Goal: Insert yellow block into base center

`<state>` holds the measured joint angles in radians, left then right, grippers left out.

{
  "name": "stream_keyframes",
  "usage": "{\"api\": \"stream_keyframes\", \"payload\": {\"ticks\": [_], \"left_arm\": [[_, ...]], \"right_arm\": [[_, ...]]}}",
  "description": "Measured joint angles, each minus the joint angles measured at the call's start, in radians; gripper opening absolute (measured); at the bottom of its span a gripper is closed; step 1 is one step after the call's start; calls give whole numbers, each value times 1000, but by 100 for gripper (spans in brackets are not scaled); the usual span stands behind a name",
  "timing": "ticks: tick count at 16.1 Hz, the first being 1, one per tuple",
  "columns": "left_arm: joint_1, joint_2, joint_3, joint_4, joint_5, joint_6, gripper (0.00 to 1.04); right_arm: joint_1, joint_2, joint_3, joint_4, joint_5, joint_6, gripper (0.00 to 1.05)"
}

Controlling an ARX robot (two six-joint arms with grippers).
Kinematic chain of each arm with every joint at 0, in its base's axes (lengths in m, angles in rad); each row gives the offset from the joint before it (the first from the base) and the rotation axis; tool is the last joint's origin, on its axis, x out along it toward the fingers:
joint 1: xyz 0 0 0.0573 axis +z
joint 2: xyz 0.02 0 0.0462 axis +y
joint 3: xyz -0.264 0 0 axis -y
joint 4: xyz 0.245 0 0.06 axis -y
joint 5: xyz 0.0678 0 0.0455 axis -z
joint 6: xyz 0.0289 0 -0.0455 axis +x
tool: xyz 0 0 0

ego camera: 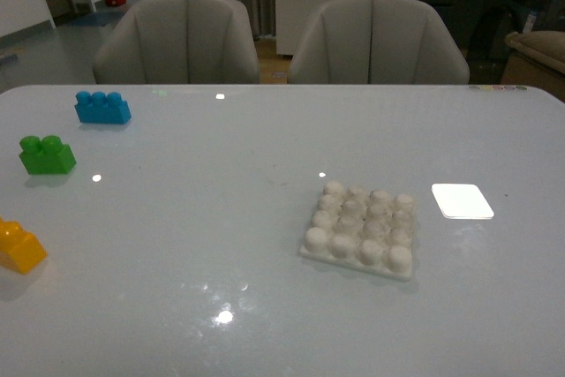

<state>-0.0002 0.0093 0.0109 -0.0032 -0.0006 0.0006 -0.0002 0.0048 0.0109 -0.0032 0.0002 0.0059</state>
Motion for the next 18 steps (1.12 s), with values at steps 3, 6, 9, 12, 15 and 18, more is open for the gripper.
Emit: {"api": "stream_keyframes", "payload": {"ticks": [3, 6, 9, 12, 15, 18], "left_arm": [[0, 0, 0, 0, 0, 0, 98], [0, 0, 0, 0, 0, 0, 98], [0, 0, 0, 0, 0, 0, 98], [0, 0, 0, 0, 0, 0, 98], [0, 0, 0, 0, 0, 0, 98], [0, 0, 0, 0, 0, 0, 98]], "right_arm": [[0, 0, 0, 0, 0, 0, 98], [0, 0, 0, 0, 0, 0, 98], [0, 0, 0, 0, 0, 0, 98], [0, 0, 0, 0, 0, 0, 98], [0, 0, 0, 0, 0, 0, 98], [0, 0, 0, 0, 0, 0, 98]]}}
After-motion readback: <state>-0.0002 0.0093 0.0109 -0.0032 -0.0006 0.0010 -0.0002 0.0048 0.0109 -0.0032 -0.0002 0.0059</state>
